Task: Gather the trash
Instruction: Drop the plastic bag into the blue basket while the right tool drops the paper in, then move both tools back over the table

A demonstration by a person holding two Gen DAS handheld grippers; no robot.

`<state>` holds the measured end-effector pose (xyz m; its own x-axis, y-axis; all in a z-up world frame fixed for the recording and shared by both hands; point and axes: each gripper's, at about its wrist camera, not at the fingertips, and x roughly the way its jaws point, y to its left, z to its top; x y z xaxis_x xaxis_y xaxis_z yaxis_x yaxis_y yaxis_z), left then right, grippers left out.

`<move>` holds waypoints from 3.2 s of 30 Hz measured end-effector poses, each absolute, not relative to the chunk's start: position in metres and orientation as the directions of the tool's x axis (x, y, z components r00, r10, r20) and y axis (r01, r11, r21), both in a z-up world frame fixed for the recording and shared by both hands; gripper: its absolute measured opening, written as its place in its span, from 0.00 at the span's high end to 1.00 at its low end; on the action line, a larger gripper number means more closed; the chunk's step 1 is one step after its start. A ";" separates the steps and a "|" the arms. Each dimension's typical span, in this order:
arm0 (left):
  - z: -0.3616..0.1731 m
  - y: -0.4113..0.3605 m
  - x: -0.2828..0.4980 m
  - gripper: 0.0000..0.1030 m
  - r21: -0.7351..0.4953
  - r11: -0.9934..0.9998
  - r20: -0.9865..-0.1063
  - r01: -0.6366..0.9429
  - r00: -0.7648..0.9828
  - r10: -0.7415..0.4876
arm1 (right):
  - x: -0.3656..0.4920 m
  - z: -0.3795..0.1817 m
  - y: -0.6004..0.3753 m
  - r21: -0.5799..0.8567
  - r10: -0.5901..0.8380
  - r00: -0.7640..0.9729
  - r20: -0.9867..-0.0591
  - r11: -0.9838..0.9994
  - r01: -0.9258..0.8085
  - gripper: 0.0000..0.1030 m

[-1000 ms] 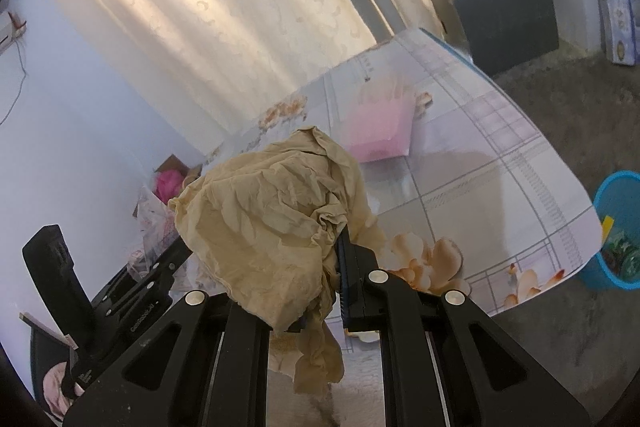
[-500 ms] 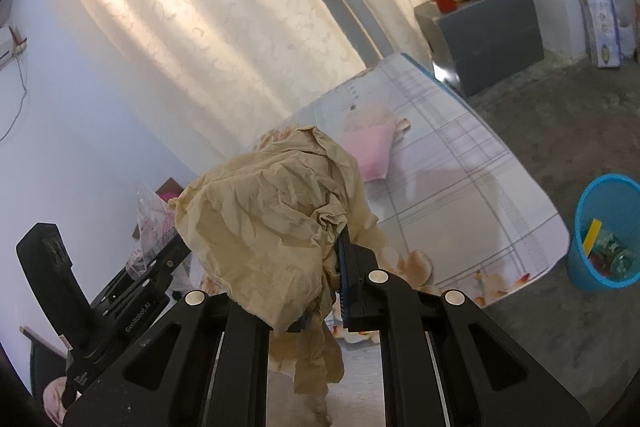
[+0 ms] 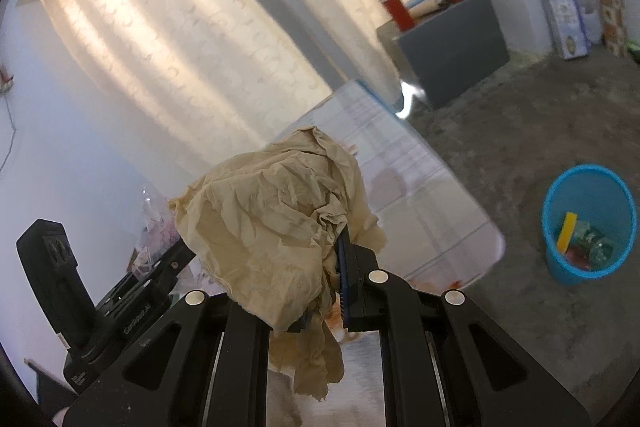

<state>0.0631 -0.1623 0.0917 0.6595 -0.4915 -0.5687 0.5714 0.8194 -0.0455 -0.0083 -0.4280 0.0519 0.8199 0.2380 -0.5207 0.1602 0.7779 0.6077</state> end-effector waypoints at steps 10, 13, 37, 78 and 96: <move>0.095 -0.251 0.066 0.72 -0.151 0.678 -0.621 0.720 0.465 -0.632 | -0.060 0.046 -0.499 0.607 0.088 0.845 -0.528 0.734 0.304 0.90; 0.093 -0.283 0.071 0.72 -0.193 0.630 -0.642 0.752 0.389 -0.661 | -0.075 0.042 -0.524 0.609 0.045 0.841 -0.539 0.711 0.352 0.90; -0.140 -0.571 0.094 0.72 -0.240 0.596 -0.948 0.766 -0.051 -0.315 | -0.068 -0.158 -0.684 0.600 0.093 0.619 -0.780 0.395 0.696 0.90; -0.063 -0.522 0.090 0.20 -0.377 0.589 -0.836 0.715 0.011 -0.548 | -0.074 -0.118 -0.710 0.460 -0.065 0.545 -0.836 0.458 0.760 0.38; 0.065 -0.201 0.110 0.09 -0.286 0.726 -0.649 0.625 0.431 -0.627 | -0.010 0.033 -0.535 0.549 0.080 0.734 -0.675 0.719 0.426 0.21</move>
<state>0.1105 -0.2009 0.0655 0.4313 -0.6266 -0.6490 0.6250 0.7264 -0.2860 -0.0102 -0.5346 0.0326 0.7338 0.0800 -0.6747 0.4263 0.7190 0.5489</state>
